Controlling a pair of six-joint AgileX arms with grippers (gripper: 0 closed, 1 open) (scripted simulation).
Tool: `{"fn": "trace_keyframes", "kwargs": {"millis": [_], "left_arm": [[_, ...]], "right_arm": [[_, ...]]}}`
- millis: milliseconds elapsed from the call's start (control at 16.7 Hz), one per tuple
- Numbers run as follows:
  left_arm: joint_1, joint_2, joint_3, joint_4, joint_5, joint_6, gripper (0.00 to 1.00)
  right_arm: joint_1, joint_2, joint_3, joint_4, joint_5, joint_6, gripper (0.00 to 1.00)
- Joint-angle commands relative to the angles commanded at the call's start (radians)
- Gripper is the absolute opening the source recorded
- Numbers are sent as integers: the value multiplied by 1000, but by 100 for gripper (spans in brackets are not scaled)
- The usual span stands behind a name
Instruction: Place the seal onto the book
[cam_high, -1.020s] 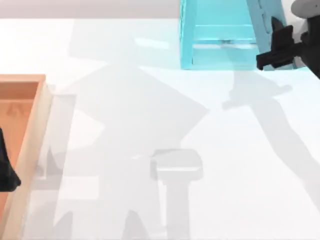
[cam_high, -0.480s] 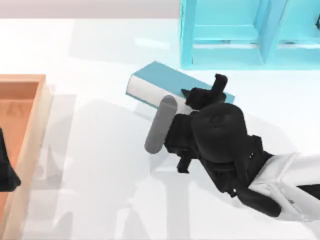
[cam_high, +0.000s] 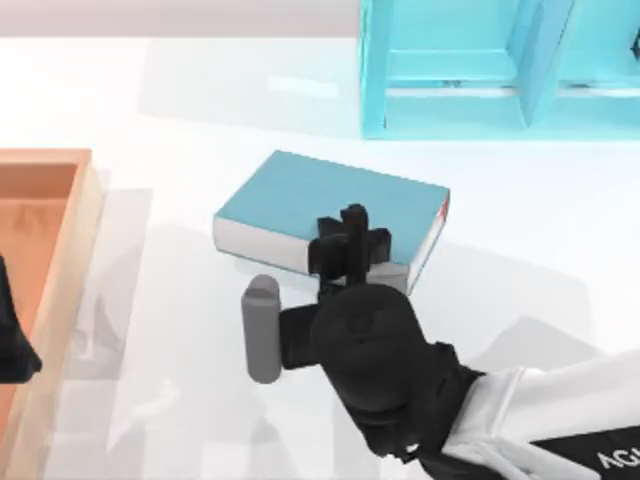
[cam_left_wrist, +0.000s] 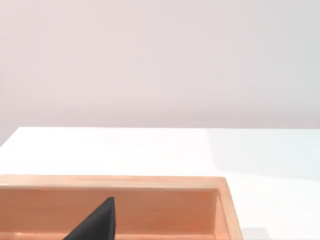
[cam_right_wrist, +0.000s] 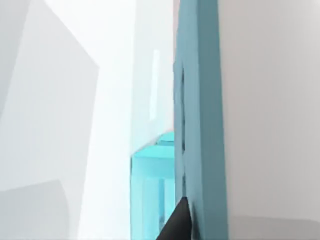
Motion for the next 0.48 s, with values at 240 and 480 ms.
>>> {"fn": "trace_keyframes", "kwargs": {"millis": [240,480], "left_arm": [[0,0,0,0,0,0,100],[0,0,0,0,0,0,100]], "right_arm": [[-4,0,-8,-3,-3,7,0],[8,-9,-10,-5,7,6,0]]}}
